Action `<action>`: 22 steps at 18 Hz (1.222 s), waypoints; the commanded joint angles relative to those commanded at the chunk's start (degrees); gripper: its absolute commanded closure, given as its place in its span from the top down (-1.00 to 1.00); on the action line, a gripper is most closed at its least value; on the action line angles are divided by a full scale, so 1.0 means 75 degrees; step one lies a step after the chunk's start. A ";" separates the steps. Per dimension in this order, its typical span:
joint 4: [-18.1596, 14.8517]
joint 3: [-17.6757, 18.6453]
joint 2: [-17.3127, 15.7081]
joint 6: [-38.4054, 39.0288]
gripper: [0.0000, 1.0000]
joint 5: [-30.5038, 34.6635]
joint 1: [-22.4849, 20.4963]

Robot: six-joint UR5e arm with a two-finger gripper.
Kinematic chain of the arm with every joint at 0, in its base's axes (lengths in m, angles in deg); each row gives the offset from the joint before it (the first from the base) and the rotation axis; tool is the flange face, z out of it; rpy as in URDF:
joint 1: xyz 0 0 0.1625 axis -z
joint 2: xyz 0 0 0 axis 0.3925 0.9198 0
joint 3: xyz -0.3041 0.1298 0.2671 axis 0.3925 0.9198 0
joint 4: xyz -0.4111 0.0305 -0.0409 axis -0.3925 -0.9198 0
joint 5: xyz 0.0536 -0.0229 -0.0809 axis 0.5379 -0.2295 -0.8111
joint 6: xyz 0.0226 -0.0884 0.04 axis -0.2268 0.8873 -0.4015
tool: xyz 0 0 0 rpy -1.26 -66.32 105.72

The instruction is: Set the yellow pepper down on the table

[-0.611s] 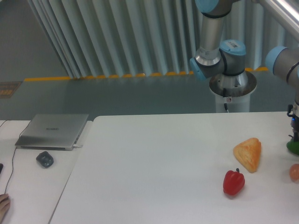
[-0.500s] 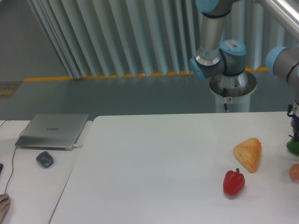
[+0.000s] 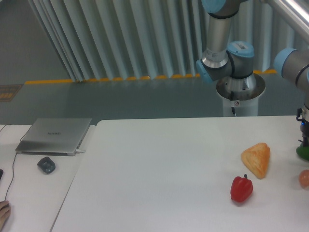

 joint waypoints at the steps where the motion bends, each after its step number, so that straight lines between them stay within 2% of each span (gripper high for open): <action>1: 0.0012 0.0058 -0.0012 0.0047 1.00 -0.0035 -0.0047; 3: 0.0256 0.0187 -0.0117 0.0129 1.00 -0.0059 -0.0106; 5: 0.0433 0.0281 -0.0211 0.0676 1.00 -0.0070 -0.0083; 8: 0.0434 0.0293 -0.0316 0.1089 1.00 -0.0082 -0.0118; 14: 0.0422 0.0293 -0.0574 0.1979 1.00 -0.0129 -0.0585; 18: 0.0434 0.0247 -0.0715 0.3209 1.00 -0.0094 -0.0844; 22: 0.0434 0.0106 -0.0715 0.3282 1.00 -0.0070 -0.1299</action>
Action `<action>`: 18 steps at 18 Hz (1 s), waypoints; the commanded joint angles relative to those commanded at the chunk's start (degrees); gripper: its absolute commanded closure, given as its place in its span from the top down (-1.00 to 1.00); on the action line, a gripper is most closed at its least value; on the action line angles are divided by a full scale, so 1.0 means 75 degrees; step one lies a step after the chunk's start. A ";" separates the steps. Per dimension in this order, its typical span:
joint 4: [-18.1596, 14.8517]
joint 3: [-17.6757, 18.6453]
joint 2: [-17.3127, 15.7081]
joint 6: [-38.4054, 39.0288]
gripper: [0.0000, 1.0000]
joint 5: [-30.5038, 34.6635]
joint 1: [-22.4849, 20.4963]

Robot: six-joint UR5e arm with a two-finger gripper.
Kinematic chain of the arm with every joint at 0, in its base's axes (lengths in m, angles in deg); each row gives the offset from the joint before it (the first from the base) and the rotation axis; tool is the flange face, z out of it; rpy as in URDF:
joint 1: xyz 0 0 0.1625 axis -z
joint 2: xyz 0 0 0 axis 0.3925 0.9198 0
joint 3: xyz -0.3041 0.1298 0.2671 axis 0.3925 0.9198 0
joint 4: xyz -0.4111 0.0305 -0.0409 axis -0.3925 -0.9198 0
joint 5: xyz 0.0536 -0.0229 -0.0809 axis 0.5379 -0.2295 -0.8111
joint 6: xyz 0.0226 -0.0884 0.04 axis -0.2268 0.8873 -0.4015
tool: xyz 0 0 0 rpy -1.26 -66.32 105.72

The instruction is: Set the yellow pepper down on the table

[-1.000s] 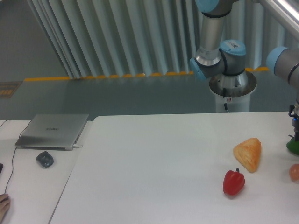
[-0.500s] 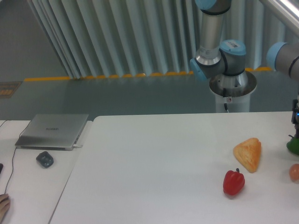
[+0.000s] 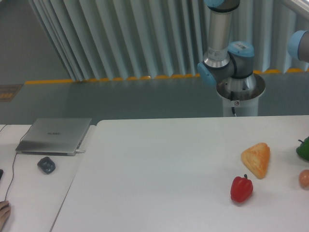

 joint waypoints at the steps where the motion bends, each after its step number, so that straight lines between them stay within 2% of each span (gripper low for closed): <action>1: 0.0023 -0.0012 0.0000 -0.0105 1.00 -0.0012 -0.0187; 5: 0.0046 -0.0083 0.0082 -0.1977 1.00 0.0011 -0.0482; 7: 0.0105 -0.0117 0.0129 -0.3171 1.00 0.0011 -0.0564; 8: 0.0163 -0.0118 0.0175 -0.4082 1.00 -0.0012 -0.0704; 11: 0.0187 -0.0129 0.0293 -0.5759 1.00 -0.0024 -0.0892; 15: 0.0188 -0.0118 0.0387 -0.6048 1.00 -0.0059 -0.1173; 18: 0.0269 -0.0118 0.0410 -0.5278 1.00 -0.0222 -0.1372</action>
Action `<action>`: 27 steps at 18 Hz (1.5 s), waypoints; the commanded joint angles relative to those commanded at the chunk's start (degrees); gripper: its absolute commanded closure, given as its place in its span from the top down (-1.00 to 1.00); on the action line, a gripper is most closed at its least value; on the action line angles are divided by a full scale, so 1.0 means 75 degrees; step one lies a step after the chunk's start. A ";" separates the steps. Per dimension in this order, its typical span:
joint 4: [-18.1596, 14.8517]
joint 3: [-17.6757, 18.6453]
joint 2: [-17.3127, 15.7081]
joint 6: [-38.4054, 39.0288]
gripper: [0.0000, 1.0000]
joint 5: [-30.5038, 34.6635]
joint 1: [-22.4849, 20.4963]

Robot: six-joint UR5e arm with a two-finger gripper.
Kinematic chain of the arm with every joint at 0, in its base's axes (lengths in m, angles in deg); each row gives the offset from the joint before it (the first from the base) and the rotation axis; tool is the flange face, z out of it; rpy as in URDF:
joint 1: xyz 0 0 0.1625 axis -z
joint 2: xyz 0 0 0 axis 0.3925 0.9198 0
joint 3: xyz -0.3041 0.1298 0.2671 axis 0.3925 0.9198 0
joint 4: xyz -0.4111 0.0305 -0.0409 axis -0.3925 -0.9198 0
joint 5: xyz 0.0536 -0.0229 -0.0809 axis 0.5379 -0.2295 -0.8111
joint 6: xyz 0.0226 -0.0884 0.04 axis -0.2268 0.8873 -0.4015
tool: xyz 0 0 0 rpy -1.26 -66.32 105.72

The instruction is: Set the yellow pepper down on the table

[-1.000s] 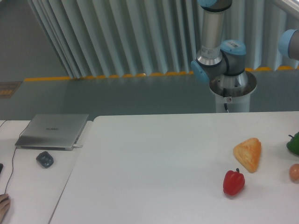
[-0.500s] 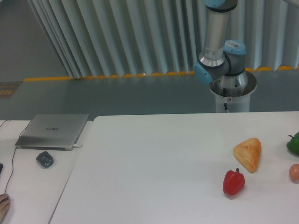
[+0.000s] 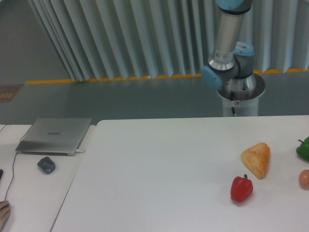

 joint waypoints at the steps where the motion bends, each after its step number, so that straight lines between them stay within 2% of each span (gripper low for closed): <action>1: 0.0000 0.0000 0.0012 0.0456 1.00 -0.0152 -0.0036; 6: 0.0000 0.0082 -0.0047 0.3373 1.00 -0.0294 -0.0071; 9: 0.0070 0.0094 -0.0035 0.4453 1.00 -0.0306 -0.0141; 16: 0.1264 0.0223 0.0445 0.6902 1.00 -0.0306 -0.0563; 20: 0.1593 0.0223 0.0667 0.8438 1.00 -0.0306 -0.0692; 22: 0.1792 0.0223 0.0761 0.8874 1.00 -0.0306 -0.0704; 27: 0.2027 0.0223 0.1078 0.8875 1.00 -0.0445 -0.1113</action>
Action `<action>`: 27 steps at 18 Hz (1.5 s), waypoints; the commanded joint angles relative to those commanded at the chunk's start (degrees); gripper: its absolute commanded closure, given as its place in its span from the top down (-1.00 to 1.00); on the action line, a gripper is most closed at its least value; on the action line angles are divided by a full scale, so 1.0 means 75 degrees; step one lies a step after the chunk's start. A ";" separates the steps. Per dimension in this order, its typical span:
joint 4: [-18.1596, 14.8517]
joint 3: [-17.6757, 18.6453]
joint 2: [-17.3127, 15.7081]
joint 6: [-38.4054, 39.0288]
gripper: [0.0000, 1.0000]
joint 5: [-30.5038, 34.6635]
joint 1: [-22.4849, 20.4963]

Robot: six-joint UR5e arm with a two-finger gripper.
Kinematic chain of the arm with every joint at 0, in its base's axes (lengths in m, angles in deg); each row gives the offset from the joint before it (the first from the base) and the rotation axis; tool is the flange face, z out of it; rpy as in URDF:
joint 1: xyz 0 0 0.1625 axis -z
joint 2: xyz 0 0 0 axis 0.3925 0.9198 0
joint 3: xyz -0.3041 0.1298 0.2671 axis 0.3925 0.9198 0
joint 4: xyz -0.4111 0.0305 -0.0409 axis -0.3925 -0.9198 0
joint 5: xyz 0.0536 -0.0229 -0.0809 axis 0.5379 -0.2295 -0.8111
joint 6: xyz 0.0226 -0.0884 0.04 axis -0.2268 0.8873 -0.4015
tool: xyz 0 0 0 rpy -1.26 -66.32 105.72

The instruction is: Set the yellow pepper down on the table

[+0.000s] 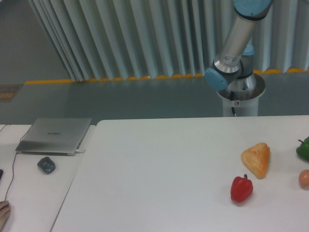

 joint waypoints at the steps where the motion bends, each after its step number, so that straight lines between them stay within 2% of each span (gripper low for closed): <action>1: 0.0058 0.0000 0.0059 0.0012 1.00 -0.0047 -0.0036; 7: 0.0164 0.0070 0.0176 0.0878 1.00 -0.0095 -0.0083; 9: 0.0421 0.0082 0.0304 0.1334 1.00 -0.0071 -0.0001; 20: 0.0493 0.0094 0.0540 0.1313 1.00 -0.0083 0.0022; 21: 0.0493 0.0094 0.0575 0.1289 0.95 -0.0071 0.0022; 22: 0.0493 0.0082 0.0598 0.1289 0.53 -0.0060 0.0022; 23: 0.0493 0.0094 0.0610 0.1277 0.28 -0.0060 0.0022; 24: 0.0493 0.0082 0.0633 0.1277 -0.16 -0.0060 0.0034; 25: 0.0493 0.0094 0.0634 0.1277 -0.39 -0.0060 0.0034; 26: 0.0481 0.0082 0.0634 0.1266 -0.53 -0.0060 0.0046; 27: 0.0481 0.0082 0.0634 0.1266 -0.56 -0.0060 0.0046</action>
